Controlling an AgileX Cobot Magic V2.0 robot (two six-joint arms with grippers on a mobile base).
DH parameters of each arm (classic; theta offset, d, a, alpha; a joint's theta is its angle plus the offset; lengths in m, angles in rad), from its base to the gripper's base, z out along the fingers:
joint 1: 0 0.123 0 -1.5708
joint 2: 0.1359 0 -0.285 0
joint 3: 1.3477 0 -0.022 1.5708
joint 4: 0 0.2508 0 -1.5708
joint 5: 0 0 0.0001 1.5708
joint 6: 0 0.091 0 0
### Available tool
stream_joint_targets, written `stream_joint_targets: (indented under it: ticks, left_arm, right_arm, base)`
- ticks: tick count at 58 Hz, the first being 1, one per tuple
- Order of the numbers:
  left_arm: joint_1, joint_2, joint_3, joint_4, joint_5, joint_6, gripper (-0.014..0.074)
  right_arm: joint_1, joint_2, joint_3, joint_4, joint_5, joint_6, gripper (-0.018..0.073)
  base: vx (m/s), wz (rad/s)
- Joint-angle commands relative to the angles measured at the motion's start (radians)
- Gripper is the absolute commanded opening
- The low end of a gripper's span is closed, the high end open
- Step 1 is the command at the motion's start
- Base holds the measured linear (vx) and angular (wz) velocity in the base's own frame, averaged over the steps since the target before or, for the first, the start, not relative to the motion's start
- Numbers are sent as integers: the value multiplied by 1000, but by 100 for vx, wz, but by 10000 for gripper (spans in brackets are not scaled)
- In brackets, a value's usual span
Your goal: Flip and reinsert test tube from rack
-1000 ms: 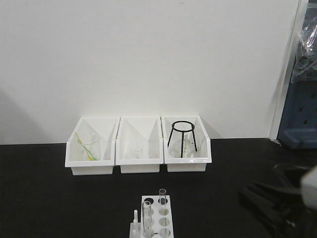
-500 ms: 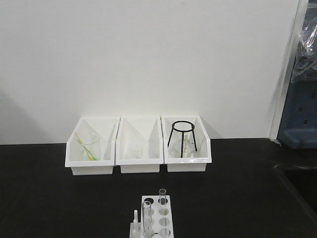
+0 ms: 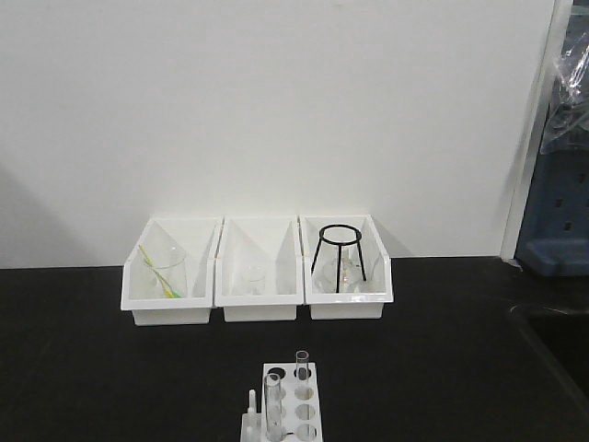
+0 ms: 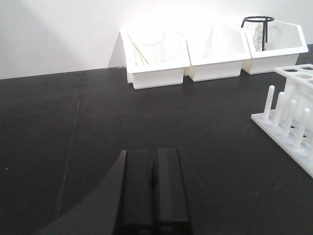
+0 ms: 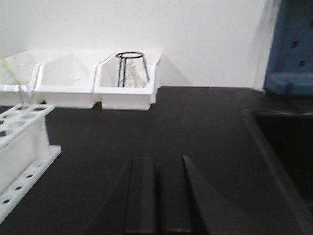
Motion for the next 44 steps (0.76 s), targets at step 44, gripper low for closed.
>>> stream_joint_targets:
  ticks: [44]
  left_arm:
    - [0, -7, -4, -5, -79, -9, -6]
  right_arm:
    - [-49, -80, 6, 1, -6, -6, -11]
  base:
    - [0, 0]
